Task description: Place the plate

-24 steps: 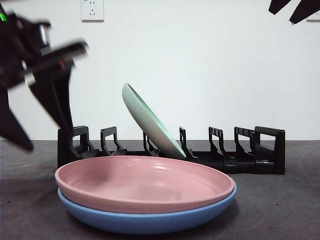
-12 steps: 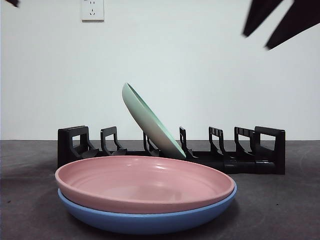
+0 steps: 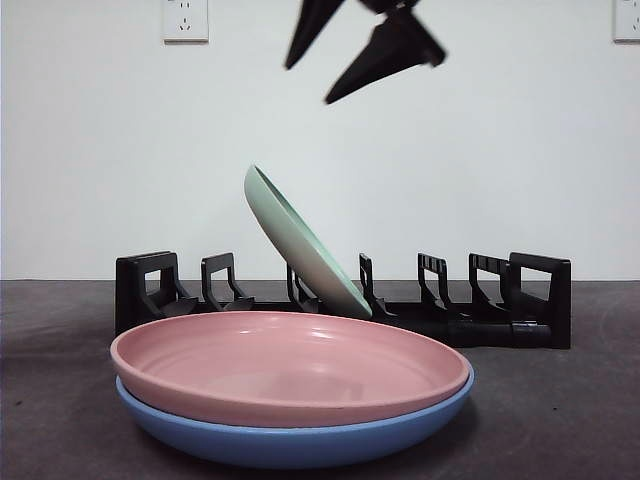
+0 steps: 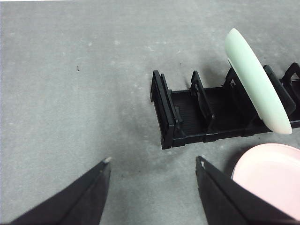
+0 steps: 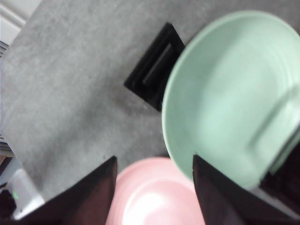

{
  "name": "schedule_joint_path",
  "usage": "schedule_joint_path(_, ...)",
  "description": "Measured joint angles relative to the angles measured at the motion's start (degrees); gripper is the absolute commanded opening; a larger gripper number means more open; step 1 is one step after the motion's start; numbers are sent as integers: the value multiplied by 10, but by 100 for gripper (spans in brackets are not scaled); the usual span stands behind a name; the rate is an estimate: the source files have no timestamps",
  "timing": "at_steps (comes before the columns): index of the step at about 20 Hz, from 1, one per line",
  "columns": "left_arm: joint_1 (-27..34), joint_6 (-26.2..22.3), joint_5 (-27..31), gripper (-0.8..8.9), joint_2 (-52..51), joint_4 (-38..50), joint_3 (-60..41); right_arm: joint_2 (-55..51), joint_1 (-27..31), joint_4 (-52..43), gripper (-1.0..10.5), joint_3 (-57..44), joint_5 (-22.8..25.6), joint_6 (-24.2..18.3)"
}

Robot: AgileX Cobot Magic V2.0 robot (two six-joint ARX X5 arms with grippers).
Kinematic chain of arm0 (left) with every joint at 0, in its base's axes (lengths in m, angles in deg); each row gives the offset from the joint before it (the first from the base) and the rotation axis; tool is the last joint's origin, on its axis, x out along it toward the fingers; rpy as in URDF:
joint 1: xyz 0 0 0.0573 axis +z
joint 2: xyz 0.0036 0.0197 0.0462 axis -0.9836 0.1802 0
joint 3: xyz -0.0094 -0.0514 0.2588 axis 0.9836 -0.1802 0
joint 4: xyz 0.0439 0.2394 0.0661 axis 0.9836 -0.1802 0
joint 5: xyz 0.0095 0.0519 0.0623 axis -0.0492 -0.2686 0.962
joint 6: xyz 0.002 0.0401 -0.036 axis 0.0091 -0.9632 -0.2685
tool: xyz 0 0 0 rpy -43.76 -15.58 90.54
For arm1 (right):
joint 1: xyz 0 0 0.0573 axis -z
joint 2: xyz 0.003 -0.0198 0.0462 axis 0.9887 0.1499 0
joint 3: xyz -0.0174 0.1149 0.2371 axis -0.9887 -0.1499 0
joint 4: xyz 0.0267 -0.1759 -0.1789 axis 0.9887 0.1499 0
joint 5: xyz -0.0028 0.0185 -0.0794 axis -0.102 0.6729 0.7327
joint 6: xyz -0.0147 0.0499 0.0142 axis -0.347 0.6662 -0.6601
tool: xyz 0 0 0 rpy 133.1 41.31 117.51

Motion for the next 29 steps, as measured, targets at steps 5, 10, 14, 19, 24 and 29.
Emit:
schedule_joint_path(5, 0, 0, 0, 289, 0, 0, 0, 96, -19, -2, 255, 85, 8, 6)
schedule_joint_path(10, 0, 0, 0, 289, 0, 4, 0, 144, -26, -22, 255, 92, 42, 6)
schedule_joint_path(14, 0, 0, 0, 289, 0, 4, 0, 158, -28, -32, 255, 94, 44, 6)
schedule_joint_path(19, 0, 0, 0, 289, 0, 4, 0, 176, -39, -36, 198, 95, 46, 8)
schedule_joint_path(24, 0, 0, 0, 288, 0, 4, 0, 176, -41, -37, 17, 95, 46, 10)
schedule_joint_path(29, 0, 0, 0, 286, 0, 5, 0, 176, -41, -14, 13, 100, 48, 13)
